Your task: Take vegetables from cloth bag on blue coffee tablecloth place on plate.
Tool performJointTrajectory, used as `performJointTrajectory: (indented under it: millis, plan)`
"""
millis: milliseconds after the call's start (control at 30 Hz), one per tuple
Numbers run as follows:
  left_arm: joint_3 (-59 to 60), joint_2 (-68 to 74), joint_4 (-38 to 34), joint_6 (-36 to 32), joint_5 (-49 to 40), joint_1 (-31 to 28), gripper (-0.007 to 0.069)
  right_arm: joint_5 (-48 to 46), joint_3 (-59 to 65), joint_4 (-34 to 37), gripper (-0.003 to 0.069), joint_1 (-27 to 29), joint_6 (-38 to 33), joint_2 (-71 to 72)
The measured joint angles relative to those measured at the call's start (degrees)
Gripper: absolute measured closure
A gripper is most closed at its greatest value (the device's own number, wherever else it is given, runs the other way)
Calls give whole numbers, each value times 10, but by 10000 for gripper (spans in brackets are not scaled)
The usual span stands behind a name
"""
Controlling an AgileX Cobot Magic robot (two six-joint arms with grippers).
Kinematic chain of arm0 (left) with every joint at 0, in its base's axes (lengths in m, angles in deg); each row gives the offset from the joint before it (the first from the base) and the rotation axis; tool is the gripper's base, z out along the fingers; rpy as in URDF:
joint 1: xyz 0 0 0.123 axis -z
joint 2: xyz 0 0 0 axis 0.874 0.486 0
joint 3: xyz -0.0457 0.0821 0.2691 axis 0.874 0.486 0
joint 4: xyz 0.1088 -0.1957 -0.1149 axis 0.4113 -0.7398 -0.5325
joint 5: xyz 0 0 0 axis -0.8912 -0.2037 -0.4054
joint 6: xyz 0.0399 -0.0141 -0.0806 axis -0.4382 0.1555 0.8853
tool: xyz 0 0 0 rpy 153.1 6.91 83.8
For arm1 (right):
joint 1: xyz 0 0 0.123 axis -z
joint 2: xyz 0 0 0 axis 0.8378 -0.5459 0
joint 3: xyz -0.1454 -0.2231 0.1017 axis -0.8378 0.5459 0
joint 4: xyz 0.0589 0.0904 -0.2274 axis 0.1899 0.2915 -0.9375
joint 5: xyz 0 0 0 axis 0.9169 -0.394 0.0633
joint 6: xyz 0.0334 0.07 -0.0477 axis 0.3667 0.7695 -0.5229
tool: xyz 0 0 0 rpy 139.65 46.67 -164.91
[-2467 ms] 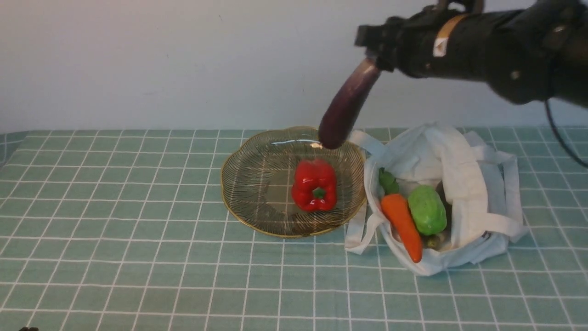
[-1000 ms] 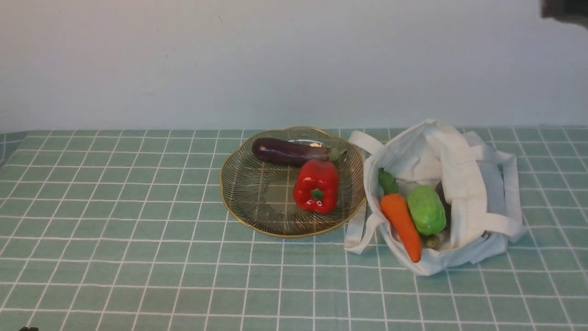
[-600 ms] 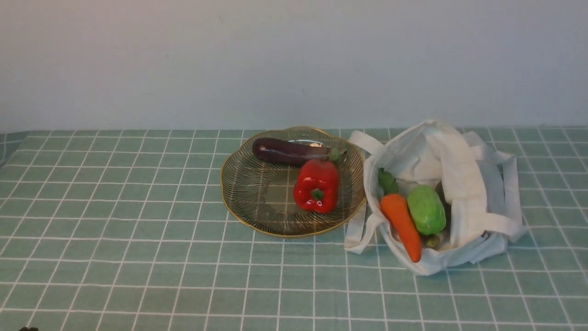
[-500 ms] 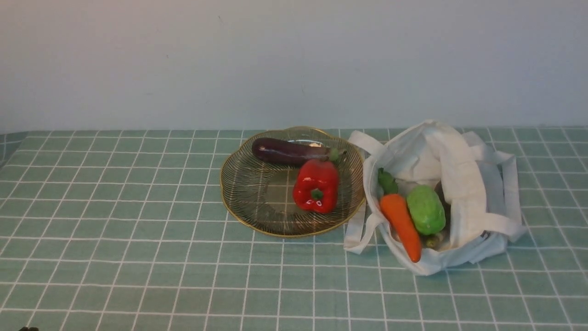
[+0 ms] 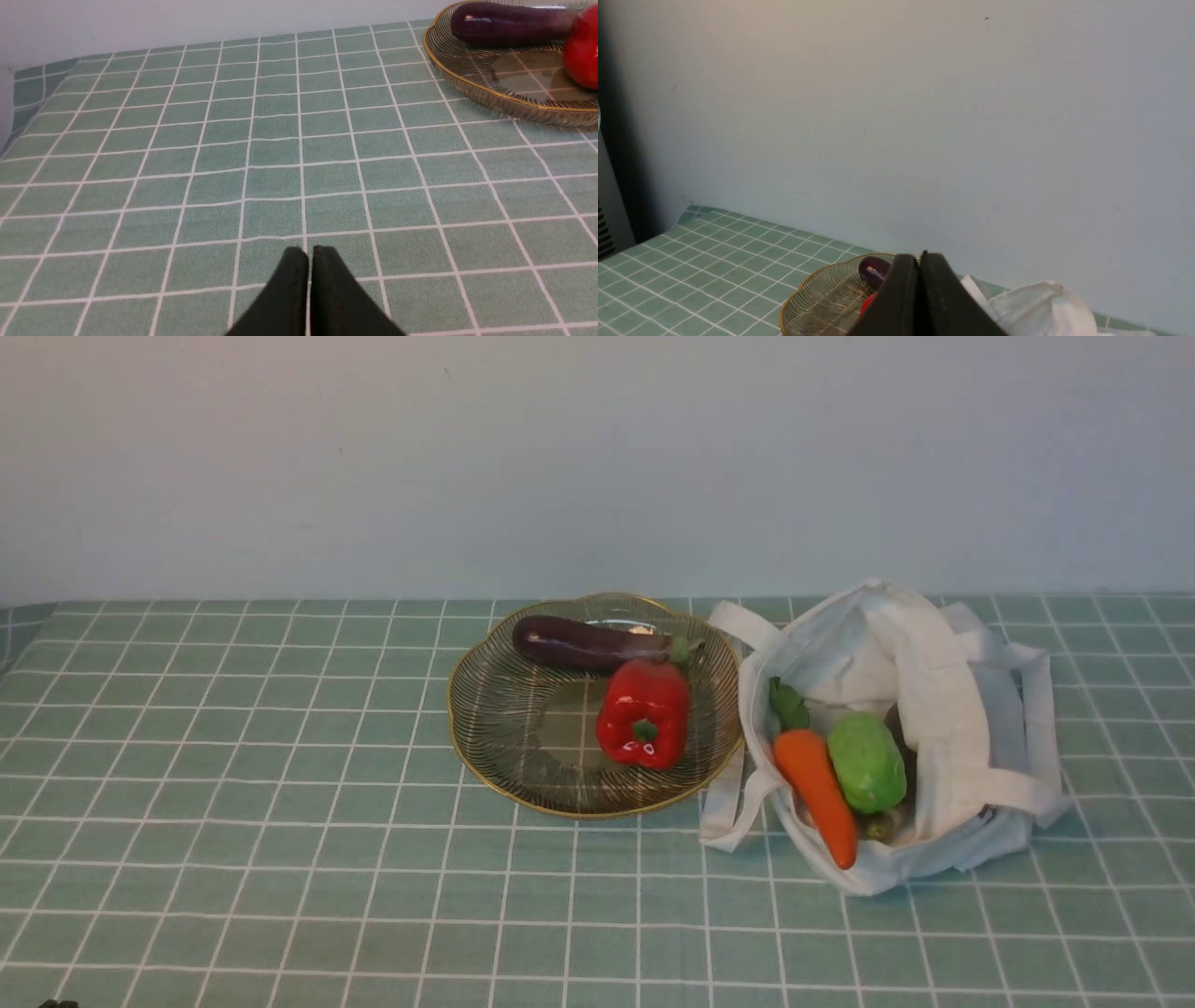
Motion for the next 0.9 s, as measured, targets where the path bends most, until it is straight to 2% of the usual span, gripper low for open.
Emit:
performJointTrajectory:
  millis: [400,733,833,900]
  plan:
    - [0,0,0,0,0,0,629,-40,6,0,674,0,-1,0]
    - [0,0,0,0,0,0,629,-29,25,19,674,3,-20,6]
    - [0,0,0,0,0,0,629,10,61,53,674,31,-51,23]
    - [0,0,0,0,0,0,629,45,93,78,674,73,-67,37]
